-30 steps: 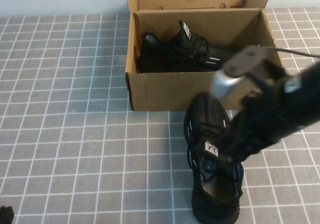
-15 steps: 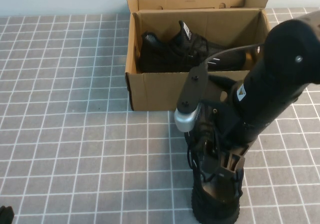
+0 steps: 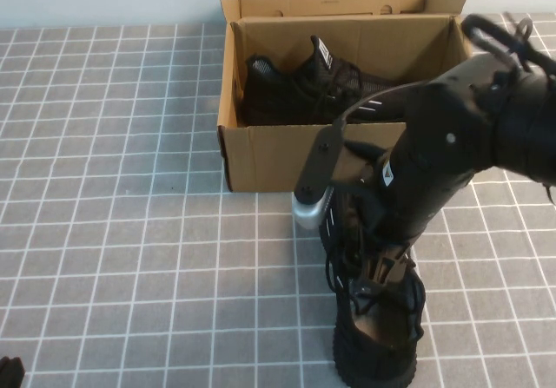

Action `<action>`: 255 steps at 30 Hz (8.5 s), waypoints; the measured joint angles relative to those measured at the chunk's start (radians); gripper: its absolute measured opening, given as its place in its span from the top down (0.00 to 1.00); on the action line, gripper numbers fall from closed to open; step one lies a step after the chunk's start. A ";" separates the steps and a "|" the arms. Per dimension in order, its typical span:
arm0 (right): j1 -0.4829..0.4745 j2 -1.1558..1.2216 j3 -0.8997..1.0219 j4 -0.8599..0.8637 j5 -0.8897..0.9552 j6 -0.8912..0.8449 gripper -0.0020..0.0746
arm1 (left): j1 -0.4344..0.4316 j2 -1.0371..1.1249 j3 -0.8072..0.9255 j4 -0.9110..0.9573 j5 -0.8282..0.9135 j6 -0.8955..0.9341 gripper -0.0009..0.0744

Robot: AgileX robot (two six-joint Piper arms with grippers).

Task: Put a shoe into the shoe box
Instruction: Pick up the shoe from the table, then hand over the shoe, then place the shoe in the shoe box

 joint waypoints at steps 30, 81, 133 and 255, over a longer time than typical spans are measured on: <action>0.000 -0.270 -0.234 0.101 0.290 0.083 0.98 | 0.000 0.000 0.000 0.000 0.000 0.000 0.99; -0.007 -0.169 -0.457 -0.044 0.290 0.145 0.98 | 0.000 0.329 -0.388 -0.440 0.076 0.040 0.99; -0.389 0.060 -0.707 0.540 0.306 -0.744 0.98 | -0.132 1.803 -1.859 -0.969 0.832 1.255 0.36; -0.358 -0.622 -0.070 0.148 0.129 0.158 0.99 | -0.308 2.290 -2.107 -0.725 0.592 1.436 0.95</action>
